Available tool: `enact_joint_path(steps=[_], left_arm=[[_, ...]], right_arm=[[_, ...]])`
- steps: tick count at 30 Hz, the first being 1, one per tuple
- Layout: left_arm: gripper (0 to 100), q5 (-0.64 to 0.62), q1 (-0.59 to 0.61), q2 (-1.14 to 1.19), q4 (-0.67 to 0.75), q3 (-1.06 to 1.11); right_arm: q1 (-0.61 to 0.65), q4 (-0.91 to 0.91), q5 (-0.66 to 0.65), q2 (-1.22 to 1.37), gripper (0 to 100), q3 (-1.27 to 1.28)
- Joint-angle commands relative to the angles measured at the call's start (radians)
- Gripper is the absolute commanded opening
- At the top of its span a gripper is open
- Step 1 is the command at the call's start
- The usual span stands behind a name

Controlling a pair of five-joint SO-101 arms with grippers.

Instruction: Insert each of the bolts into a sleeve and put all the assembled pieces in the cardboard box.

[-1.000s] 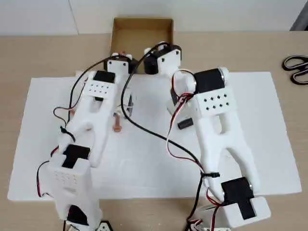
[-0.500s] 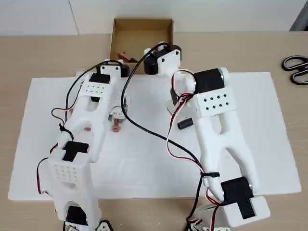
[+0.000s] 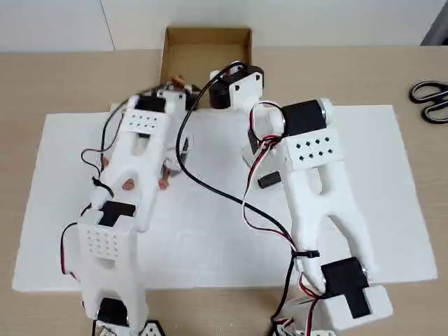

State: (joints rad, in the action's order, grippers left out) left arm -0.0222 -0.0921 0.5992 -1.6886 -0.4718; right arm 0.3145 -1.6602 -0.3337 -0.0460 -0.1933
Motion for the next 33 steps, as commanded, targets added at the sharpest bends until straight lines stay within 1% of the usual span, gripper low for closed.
enact_joint_path(steps=[1, 4, 7, 9, 13, 14, 15, 19, 22, 28, 33], left_arm=[[0, 0.084, 0.037, -0.018, -0.061, -0.170], [0, 0.218, 0.069, -0.018, -0.063, -0.222], [0, 0.388, 0.087, -0.017, -0.063, -0.255], [0, 0.546, 0.092, -0.015, -0.063, -0.263], [0, 0.922, 0.089, -0.009, -0.063, -0.257], [0, 0.997, 0.087, -0.008, -0.063, -0.255], [0, 1.046, 0.086, -0.006, -0.061, -0.254], [0, 1.165, 0.084, 0.018, -0.026, -0.255], [0, 1.306, 0.087, 0.084, -0.026, -0.257], [0, 1.475, 0.068, 0.183, -0.021, -0.263], [0, 1.488, 0.040, 0.201, -0.020, -0.263]], right_arm=[[-0.058, -0.007, 0.003, -0.053, 0.4, -0.006], [-0.125, -0.007, 0.003, -0.054, 0.4, -0.006], [-0.179, -0.007, 0.003, -0.056, 0.4, -0.006], [-0.202, -0.008, 0.003, -0.082, 0.4, -0.006], [-0.231, -0.008, 0.006, -0.174, 0.4, -0.006], [-0.231, -0.008, 0.006, -0.197, 0.4, -0.006], [-0.231, -0.008, 0.006, -0.219, 0.4, -0.006], [-0.231, -0.008, 0.006, -0.288, 0.4, -0.006], [-0.231, -0.008, 0.006, -0.323, 0.4, -0.006], [-0.229, -0.008, 0.006, -0.364, 0.4, -0.006], [-0.226, -0.016, 0.008, -0.381, 0.4, -0.006]])
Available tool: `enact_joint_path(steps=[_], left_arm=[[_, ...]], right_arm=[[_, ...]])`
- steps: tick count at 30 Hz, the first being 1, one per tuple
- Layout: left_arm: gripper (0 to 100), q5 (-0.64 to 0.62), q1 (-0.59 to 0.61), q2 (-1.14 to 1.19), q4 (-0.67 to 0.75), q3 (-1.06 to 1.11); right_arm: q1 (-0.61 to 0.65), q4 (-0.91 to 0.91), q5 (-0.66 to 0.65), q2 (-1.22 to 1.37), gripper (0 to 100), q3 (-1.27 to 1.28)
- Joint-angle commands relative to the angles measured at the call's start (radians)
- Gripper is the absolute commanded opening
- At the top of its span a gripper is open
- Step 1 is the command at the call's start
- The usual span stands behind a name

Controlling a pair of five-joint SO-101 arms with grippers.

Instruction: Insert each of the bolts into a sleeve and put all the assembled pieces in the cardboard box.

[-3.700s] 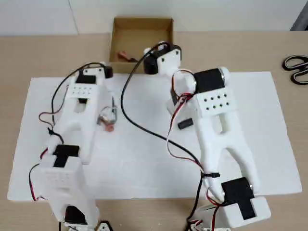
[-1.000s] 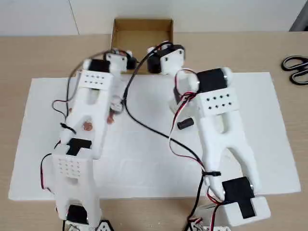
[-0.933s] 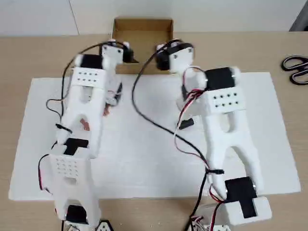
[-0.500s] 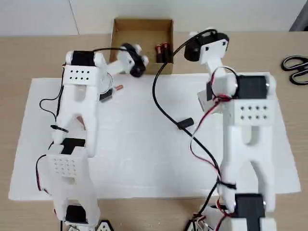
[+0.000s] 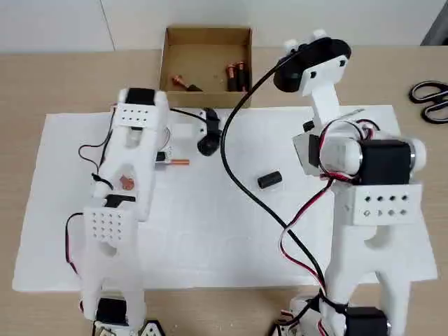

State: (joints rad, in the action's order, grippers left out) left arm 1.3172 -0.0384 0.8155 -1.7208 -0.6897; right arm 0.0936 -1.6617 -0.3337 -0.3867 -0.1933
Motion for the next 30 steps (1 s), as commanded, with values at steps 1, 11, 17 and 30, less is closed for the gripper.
enact_joint_path(steps=[1, 11, 17, 30], left_arm=[[0, 0.147, -0.018, -0.015, 0.012, -0.045], [9, 0.138, -0.049, -0.025, 0.005, -0.045], [13, -0.014, -0.026, -0.025, 0.005, -0.176], [12, -1.412, 0.038, -0.025, -0.032, -0.639]], right_arm=[[-0.005, -0.015, 0.009, -0.042, 0.4, -0.005], [-0.008, -0.015, 0.041, -0.044, 0.4, -0.005], [-0.008, -0.019, 0.041, -0.044, 0.4, -0.005], [-0.008, -0.021, 0.043, -0.044, 0.4, -0.005]])
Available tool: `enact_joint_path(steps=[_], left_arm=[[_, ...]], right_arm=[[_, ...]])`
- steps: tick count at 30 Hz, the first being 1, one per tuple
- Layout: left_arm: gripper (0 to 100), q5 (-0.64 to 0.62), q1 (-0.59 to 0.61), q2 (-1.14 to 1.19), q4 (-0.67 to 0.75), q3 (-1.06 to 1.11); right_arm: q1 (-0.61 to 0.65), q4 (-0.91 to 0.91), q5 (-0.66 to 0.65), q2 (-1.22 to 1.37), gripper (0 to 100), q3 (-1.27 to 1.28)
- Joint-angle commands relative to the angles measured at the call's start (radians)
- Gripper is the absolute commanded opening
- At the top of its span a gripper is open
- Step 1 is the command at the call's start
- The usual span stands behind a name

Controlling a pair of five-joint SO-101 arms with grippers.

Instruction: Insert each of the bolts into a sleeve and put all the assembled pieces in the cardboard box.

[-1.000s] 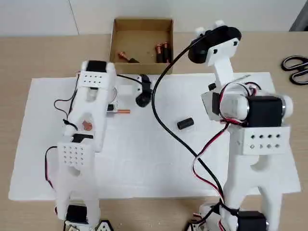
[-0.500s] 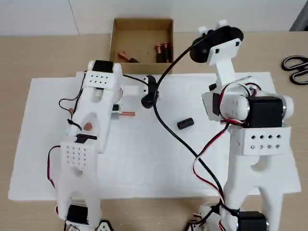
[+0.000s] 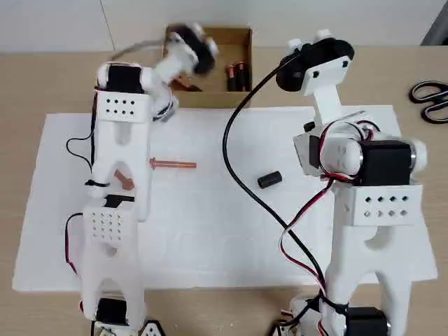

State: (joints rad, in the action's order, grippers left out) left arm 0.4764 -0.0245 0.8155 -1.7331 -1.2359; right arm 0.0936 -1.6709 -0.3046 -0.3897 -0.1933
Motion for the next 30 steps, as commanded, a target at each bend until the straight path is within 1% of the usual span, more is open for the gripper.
enact_joint_path(steps=[1, 2, 3, 4, 5, 8, 11, 14, 17, 20, 23, 25, 28, 30], left_arm=[[12, -0.735, 0.031, -0.025, -0.021, -0.107], [12, -0.882, 0.035, -0.025, -0.021, -0.108], [12, -0.999, 0.041, -0.026, -0.021, -0.110], [12, -1.085, 0.041, -0.038, -0.021, -0.108], [12, -1.126, 0.043, -0.058, -0.023, -0.104], [12, -1.135, 0.028, -0.155, -0.023, -0.039], [12, -1.168, -0.014, -0.305, -0.023, 0.108], [12, -1.289, -0.044, -0.509, -0.021, 0.289], [13, -1.456, -0.061, -0.723, -0.020, 0.486], [13, -1.606, -0.061, -0.855, -0.006, 0.714], [13, -1.703, -0.057, -0.858, 0.083, 0.958], [13, -1.734, -0.057, -0.830, 0.193, 1.102], [12, -1.766, -0.057, -0.775, 0.358, 1.227], [13, -1.780, -0.057, -0.740, 0.425, 1.253]], right_arm=[[-0.007, -0.012, 0.014, -0.041, 0.4, -0.005], [-0.007, -0.012, 0.014, -0.041, 0.4, -0.005], [-0.007, -0.012, 0.014, -0.041, 0.4, -0.005], [-0.008, -0.012, 0.014, -0.041, 0.4, -0.005], [-0.008, -0.012, 0.014, -0.041, 0.4, -0.005], [-0.010, -0.012, 0.014, -0.041, 0.4, -0.005], [-0.010, -0.012, 0.014, -0.041, 0.4, -0.005], [-0.010, -0.013, 0.017, -0.042, 0.4, -0.005], [-0.010, -0.013, 0.041, -0.042, 0.4, -0.005], [-0.010, -0.013, 0.043, -0.042, 0.4, -0.005], [-0.010, -0.013, 0.048, -0.042, 0.4, -0.005], [-0.010, -0.013, 0.049, -0.042, 0.4, -0.005], [-0.010, -0.013, 0.049, -0.042, 0.4, -0.005], [-0.010, -0.013, 0.049, -0.042, 0.4, -0.005]])
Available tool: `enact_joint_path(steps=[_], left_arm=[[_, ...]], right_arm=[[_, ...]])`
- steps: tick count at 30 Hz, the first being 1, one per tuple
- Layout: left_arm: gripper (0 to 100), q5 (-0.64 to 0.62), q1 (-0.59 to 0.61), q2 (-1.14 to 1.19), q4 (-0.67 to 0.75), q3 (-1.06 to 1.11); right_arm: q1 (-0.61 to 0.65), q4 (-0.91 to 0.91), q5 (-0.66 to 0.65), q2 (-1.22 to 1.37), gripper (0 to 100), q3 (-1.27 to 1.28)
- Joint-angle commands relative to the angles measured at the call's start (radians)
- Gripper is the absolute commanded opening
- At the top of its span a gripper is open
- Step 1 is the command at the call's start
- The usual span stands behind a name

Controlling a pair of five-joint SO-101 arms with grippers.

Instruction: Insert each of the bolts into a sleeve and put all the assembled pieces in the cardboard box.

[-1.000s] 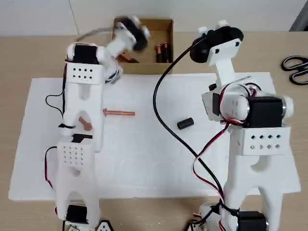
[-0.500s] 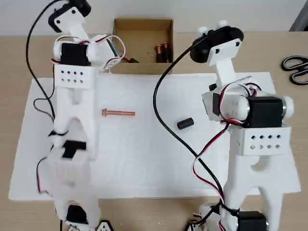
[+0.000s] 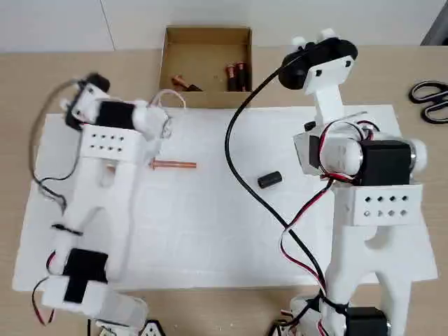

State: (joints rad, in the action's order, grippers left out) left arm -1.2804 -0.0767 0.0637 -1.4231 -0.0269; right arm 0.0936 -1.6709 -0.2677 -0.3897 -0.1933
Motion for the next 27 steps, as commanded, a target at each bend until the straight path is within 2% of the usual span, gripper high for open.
enact_joint_path(steps=[1, 5, 11, 20, 27], left_arm=[[13, -0.025, -0.005, 0.031, 0.135, 0.044], [13, -0.041, -0.009, 0.126, 0.193, 0.045], [13, -0.069, -0.005, 0.250, 0.196, 0.044], [13, -0.071, 0.000, 0.261, 0.196, 0.048], [13, -0.066, 0.058, 0.324, 0.203, 0.045]], right_arm=[[-0.010, -0.013, 0.012, -0.042, 0.4, -0.005], [-0.010, -0.013, 0.012, -0.042, 0.4, -0.005], [-0.010, -0.013, 0.012, -0.042, 0.4, -0.005], [-0.010, -0.013, 0.012, -0.042, 0.4, -0.005], [-0.008, -0.013, 0.012, -0.042, 0.4, -0.005]])
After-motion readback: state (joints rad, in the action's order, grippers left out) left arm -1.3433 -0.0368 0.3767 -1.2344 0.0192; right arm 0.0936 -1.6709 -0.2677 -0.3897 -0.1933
